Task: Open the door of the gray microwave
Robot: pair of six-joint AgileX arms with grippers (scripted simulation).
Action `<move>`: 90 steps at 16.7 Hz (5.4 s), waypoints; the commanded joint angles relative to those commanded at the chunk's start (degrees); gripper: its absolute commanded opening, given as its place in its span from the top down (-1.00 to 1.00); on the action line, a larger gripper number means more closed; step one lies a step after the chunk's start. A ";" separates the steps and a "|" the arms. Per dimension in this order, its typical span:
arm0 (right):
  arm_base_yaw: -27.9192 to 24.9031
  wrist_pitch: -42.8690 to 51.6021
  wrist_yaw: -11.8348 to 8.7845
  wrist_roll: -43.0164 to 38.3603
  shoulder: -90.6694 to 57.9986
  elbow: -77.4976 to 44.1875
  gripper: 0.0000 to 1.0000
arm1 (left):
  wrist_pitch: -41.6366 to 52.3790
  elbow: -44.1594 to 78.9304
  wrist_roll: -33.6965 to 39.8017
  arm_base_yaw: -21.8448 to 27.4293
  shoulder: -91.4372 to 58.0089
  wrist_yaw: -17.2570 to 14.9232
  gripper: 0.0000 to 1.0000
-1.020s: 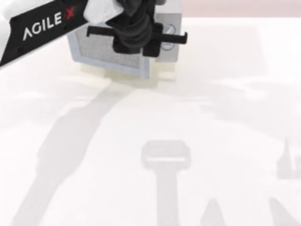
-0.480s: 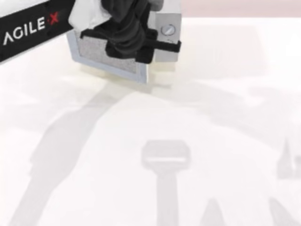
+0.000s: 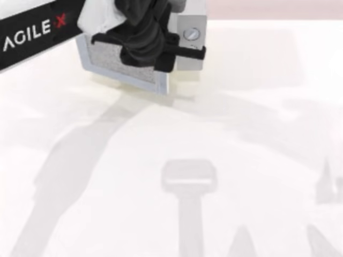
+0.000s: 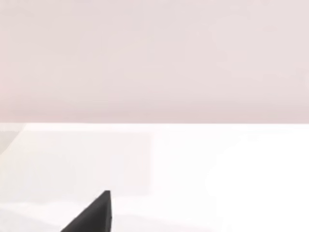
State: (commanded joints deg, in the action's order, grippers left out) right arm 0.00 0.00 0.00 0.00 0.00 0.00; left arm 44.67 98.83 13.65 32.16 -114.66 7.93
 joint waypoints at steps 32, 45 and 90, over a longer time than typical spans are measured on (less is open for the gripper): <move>0.00 0.00 0.00 0.00 0.00 0.00 -1.00 | -2.73 -6.91 -6.78 -1.55 4.89 -3.83 1.00; 0.00 0.00 0.00 0.00 0.00 0.00 -1.00 | -2.73 -6.91 -6.78 -1.55 4.89 -3.83 1.00; 0.00 0.00 0.00 0.00 0.00 0.00 -1.00 | -4.83 -17.23 -22.00 -6.31 12.88 -12.70 1.00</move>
State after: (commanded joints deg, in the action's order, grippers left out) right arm 0.00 0.00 0.00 0.00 0.00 0.00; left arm 39.85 81.59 -8.35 25.85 -101.78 -4.76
